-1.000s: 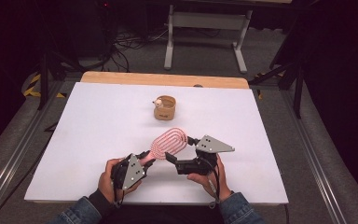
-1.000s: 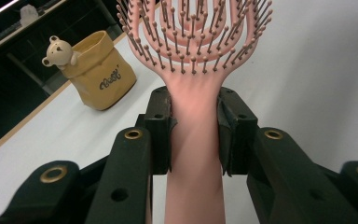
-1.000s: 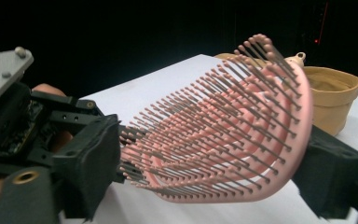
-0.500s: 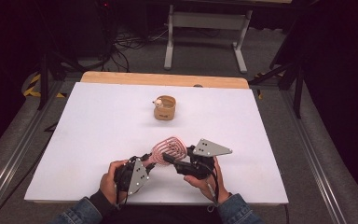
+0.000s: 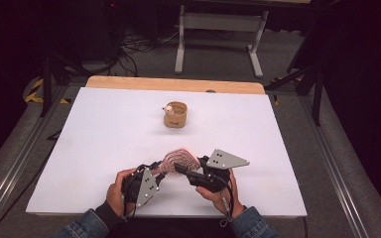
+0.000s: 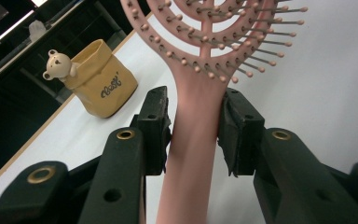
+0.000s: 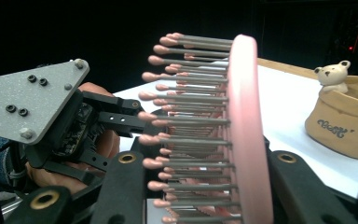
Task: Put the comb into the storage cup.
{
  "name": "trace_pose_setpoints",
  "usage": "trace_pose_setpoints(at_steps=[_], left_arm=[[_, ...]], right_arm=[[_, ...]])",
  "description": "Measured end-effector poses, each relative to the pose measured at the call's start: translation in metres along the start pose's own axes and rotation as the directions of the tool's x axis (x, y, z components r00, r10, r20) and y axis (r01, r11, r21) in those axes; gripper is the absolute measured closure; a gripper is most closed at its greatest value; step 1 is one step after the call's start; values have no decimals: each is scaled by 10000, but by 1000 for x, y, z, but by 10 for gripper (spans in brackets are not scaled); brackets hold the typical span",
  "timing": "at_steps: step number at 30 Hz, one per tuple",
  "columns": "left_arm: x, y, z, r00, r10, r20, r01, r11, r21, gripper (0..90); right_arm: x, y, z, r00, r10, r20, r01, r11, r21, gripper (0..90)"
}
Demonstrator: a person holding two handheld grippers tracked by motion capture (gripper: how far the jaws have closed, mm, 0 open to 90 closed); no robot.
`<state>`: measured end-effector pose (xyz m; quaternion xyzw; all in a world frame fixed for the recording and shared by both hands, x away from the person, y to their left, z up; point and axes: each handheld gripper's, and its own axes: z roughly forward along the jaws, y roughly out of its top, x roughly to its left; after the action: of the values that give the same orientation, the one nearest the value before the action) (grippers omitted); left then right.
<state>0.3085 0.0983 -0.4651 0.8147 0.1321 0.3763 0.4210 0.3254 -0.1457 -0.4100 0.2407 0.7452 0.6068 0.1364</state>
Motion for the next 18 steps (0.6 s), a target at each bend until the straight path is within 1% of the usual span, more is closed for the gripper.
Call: trace_pose_setpoints(at_steps=[3, 6, 10, 11, 13, 16, 18], left_arm=[[2, 0, 0, 10000, 8, 44, -8, 10000, -19, 612], [4, -1, 0, 10000, -68, 62, 68, 10000, 16, 575], [7, -2, -1, 9995, -230, 200, 230, 9997, 5, 537], [8, -2, -1, 9997, -198, 171, 198, 9998, 10, 528], [9, -3, -2, 9990, -382, 243, 381, 9993, 32, 500], [13, -3, -3, 9981, -397, 461, 400, 9992, -64, 448], [15, -4, -4, 9966, -339, 747, 348, 9993, -107, 408]], right_arm=[[0, 1, -2, 9999, -102, 51, 102, 9999, -68, 631], [0, 2, -4, 9996, -246, 140, 248, 9996, -120, 632], [0, 4, -8, 9987, -421, 303, 429, 9987, -270, 633], [0, 5, -9, 9983, -449, 363, 460, 9985, -312, 633], [-1, 6, -11, 9978, -508, 433, 522, 9981, -333, 633], [-4, 9, -16, 9959, -584, 686, 614, 9972, -431, 633], [-5, 11, -19, 9954, -576, 763, 616, 9968, -501, 633]])
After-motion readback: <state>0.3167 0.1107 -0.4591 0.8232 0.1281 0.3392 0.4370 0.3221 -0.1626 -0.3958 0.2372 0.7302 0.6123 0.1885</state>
